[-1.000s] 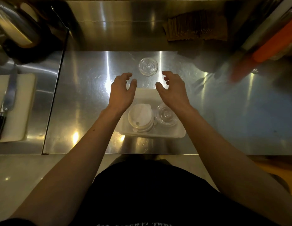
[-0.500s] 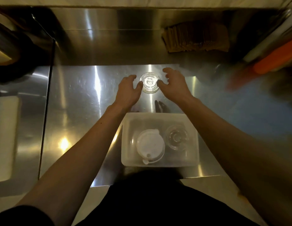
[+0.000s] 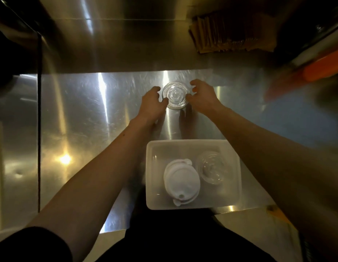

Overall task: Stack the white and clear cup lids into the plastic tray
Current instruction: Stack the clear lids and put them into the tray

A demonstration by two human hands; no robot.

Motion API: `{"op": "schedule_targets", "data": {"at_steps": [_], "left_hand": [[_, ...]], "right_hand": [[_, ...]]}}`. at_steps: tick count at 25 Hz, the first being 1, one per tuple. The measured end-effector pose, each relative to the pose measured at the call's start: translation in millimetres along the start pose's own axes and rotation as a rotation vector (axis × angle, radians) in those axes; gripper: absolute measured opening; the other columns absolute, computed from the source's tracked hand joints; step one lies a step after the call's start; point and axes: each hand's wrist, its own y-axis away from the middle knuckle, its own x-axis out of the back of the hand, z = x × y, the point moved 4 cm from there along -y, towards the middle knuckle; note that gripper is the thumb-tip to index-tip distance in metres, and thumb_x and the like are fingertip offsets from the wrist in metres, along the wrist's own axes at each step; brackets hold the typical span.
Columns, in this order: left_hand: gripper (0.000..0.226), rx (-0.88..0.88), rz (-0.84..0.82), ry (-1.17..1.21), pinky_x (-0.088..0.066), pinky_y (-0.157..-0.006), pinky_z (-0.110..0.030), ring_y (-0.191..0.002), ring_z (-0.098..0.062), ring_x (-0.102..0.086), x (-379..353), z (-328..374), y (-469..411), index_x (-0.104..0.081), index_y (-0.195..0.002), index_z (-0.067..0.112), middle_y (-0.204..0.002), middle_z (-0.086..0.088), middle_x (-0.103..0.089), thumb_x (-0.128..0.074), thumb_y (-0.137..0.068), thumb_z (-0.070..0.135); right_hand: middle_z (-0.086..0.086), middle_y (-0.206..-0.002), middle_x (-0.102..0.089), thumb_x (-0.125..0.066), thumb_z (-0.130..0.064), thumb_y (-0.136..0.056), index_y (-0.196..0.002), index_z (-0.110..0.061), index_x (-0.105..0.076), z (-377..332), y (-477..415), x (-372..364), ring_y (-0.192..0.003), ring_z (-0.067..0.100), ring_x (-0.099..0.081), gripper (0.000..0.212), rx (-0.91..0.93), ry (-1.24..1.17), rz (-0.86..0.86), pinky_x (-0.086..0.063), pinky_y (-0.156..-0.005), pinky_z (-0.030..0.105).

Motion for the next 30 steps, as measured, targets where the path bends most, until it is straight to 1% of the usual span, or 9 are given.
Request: {"op": "schedule_targets", "data": {"at_steps": [6, 10, 12, 13, 15, 17, 20, 24, 30], "left_hand": [[0.053, -0.009, 0.036, 0.044, -0.042, -0.104, -0.032, -0.124, -0.027, -0.056, -4.1, 1.1, -9.9, -0.042, -0.141, 0.007, -0.138, -0.016, -0.055, -0.057, -0.091, 0.015], [0.049, 0.032, 0.071, 0.110, -0.040, -0.093, -0.023, -0.117, -0.024, -0.059, -4.7, -0.3, -12.9, -0.047, -0.137, 0.007, -0.131, -0.014, -0.059, -0.059, -0.090, 0.012], [0.035, 0.077, 0.090, 0.163, -0.040, -0.086, -0.021, -0.104, -0.020, -0.060, -3.9, -3.9, -14.5, -0.058, -0.123, 0.011, -0.120, -0.011, -0.062, -0.061, -0.088, 0.011], [0.021, 0.097, 0.098, 0.198, -0.039, -0.081, -0.018, -0.094, -0.017, -0.056, -3.3, -6.1, -14.6, -0.063, -0.106, 0.018, -0.108, -0.009, -0.061, -0.062, -0.087, 0.010], [0.019, 0.121, 0.117, 0.252, -0.036, -0.065, -0.004, -0.082, -0.011, -0.050, -2.0, -8.9, -12.7, -0.063, -0.088, 0.024, -0.096, -0.002, -0.055, -0.061, -0.086, 0.005], [0.026, 0.121, 0.139, 0.275, -0.037, -0.056, 0.003, -0.085, -0.007, -0.053, 0.7, -10.0, -7.6, -0.066, -0.111, 0.011, -0.102, 0.001, -0.059, -0.060, -0.087, 0.003], [0.036, 0.080, 0.159, 0.276, -0.045, -0.078, -0.011, -0.094, -0.008, -0.058, 5.9, -5.2, -0.2, -0.063, -0.122, 0.007, -0.116, -0.004, -0.065, -0.058, -0.086, 0.002], [0.037, 0.000, 0.186, 0.265, -0.050, -0.096, -0.025, -0.099, -0.010, -0.061, 9.4, 7.3, 10.8, -0.065, -0.120, 0.008, -0.120, -0.008, -0.068, -0.056, -0.085, 0.000], [0.037, -0.073, 0.188, 0.276, -0.054, -0.096, -0.038, -0.102, -0.019, -0.067, 4.8, 24.5, 34.3, -0.067, -0.117, 0.009, -0.114, -0.010, -0.070, -0.058, -0.082, 0.003]], "right_hand": [[0.016, -0.126, -0.061, -0.060, -0.008, -0.087, -0.131, -0.006, -0.051, 3.4, -3.8, -13.3, -0.113, 0.029, -0.060, 0.045, -0.096, -0.051, -0.031, -0.047, -0.093, 0.032], [0.009, -0.115, -0.061, -0.063, -0.011, -0.080, -0.124, -0.008, -0.056, 7.0, -8.0, -19.2, -0.102, 0.023, -0.061, 0.044, -0.206, -0.204, -0.006, -0.051, -0.091, 0.034], [0.012, -0.103, -0.059, -0.066, -0.013, -0.071, -0.111, -0.009, -0.060, 13.2, -9.7, -22.7, -0.088, 0.026, -0.063, 0.041, -0.334, -0.392, 0.006, -0.056, -0.081, 0.038], [0.015, -0.098, -0.058, -0.066, -0.010, -0.072, -0.110, -0.006, -0.061, 15.9, -8.3, -24.8, -0.079, 0.027, -0.062, 0.039, -0.386, -0.466, 0.006, -0.057, -0.076, 0.039], [0.018, -0.091, -0.059, -0.065, -0.003, -0.078, -0.111, -0.001, -0.063, 17.3, -3.1, -27.0, -0.070, 0.026, -0.060, 0.033, -0.429, -0.544, 0.005, -0.057, -0.071, 0.039], [0.017, -0.089, -0.061, -0.064, -0.002, -0.081, -0.111, -0.001, -0.064, 17.6, 2.8, -27.2, -0.070, 0.025, -0.060, 0.030, -0.427, -0.547, 0.018, -0.056, -0.070, 0.038], [0.015, -0.092, -0.064, -0.062, -0.002, -0.082, -0.115, -0.004, -0.062, 16.9, 10.7, -26.0, -0.072, 0.023, -0.062, 0.033, -0.430, -0.584, 0.023, -0.059, -0.072, 0.040], [0.015, -0.098, -0.065, -0.060, -0.001, -0.080, -0.117, -0.007, -0.061, 18.0, 23.6, -15.8, -0.065, 0.020, -0.063, 0.037, -0.409, -0.615, 0.062, -0.055, -0.051, 0.028], [0.017, -0.111, -0.068, -0.062, -0.003, -0.080, -0.117, -0.006, -0.064, 25.2, 52.9, 15.9, -0.091, 0.027, -0.068, 0.037, -0.301, -0.630, 0.166, -0.058, -0.083, 0.040]]}}
